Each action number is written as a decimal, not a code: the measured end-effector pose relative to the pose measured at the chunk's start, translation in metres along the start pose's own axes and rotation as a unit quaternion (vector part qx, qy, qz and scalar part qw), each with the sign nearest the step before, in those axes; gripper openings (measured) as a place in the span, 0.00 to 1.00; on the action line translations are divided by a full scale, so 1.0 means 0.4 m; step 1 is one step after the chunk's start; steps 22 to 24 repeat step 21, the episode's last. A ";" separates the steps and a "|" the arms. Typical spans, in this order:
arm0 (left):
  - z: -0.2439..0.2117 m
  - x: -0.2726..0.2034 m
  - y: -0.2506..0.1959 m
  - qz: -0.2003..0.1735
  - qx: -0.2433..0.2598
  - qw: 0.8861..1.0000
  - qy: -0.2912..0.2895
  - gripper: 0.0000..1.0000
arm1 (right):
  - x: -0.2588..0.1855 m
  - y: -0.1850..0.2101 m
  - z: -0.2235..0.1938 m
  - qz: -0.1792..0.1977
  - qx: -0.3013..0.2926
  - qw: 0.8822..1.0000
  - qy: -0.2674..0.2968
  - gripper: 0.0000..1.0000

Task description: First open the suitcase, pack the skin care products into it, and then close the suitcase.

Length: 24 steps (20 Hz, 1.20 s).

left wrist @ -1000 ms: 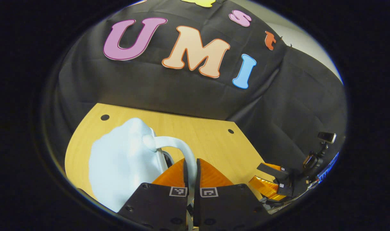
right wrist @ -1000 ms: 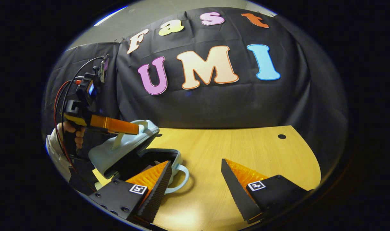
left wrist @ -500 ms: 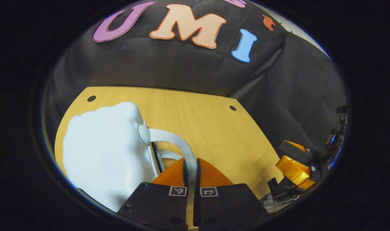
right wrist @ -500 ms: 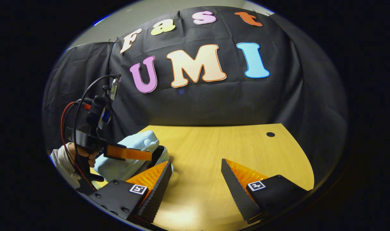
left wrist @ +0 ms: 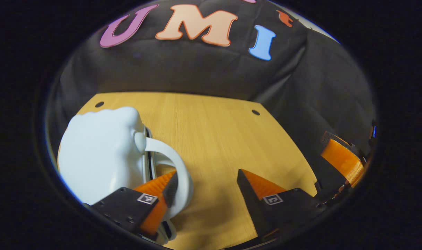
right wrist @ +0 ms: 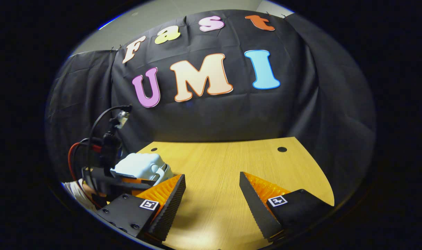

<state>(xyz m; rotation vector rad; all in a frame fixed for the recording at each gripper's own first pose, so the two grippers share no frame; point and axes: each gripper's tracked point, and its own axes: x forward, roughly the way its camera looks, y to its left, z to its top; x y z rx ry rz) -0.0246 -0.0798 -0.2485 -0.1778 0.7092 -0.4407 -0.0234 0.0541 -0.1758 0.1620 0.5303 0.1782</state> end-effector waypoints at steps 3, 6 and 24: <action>0.060 -0.061 -0.037 -0.015 0.001 0.998 -0.065 0.96 | -0.001 0.006 0.072 -0.014 -0.003 0.999 -0.046 0.98; 0.135 -0.130 -0.026 0.007 0.029 0.992 -0.126 0.96 | -0.007 0.020 0.136 -0.024 -0.003 0.997 -0.079 0.98; 0.511 -0.436 0.053 0.072 0.105 0.940 -0.315 0.95 | -0.116 0.184 0.444 -0.059 -0.032 0.965 -0.253 0.97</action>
